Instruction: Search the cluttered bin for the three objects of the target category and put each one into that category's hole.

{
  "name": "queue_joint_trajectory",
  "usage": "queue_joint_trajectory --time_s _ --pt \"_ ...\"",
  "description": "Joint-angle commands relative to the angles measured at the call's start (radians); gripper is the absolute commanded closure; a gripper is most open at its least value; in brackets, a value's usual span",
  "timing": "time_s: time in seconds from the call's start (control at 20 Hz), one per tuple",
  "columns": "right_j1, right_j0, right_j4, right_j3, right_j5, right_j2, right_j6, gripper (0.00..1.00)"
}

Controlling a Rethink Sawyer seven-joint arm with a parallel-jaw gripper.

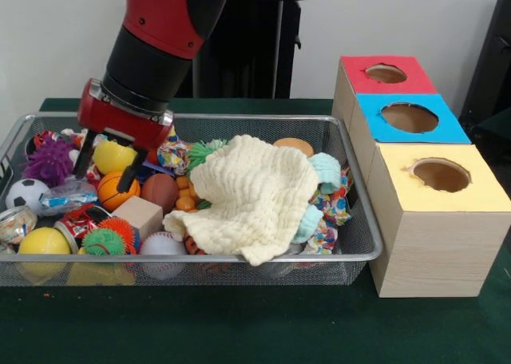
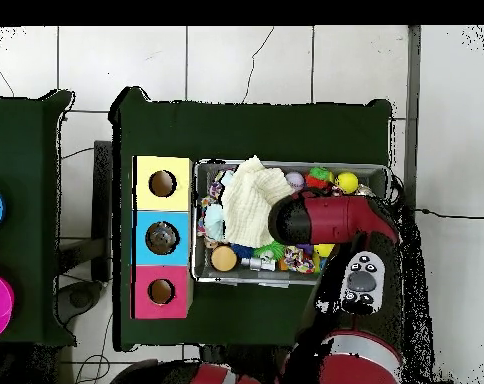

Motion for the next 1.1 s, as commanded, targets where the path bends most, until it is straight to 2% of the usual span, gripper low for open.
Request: queue_joint_trajectory --time_s 0.05,0.4,0.9,1.1 --pt "0.111 0.017 -0.031 -0.037 -0.071 0.032 0.122 0.00" --pt "0.180 0.021 -0.046 -0.087 -0.132 -0.011 0.127 0.00" --pt "0.136 -0.005 -0.064 -0.077 -0.097 -0.015 0.030 0.00" --pt "0.098 0.010 -0.056 -0.061 -0.035 -0.015 0.015 0.00"
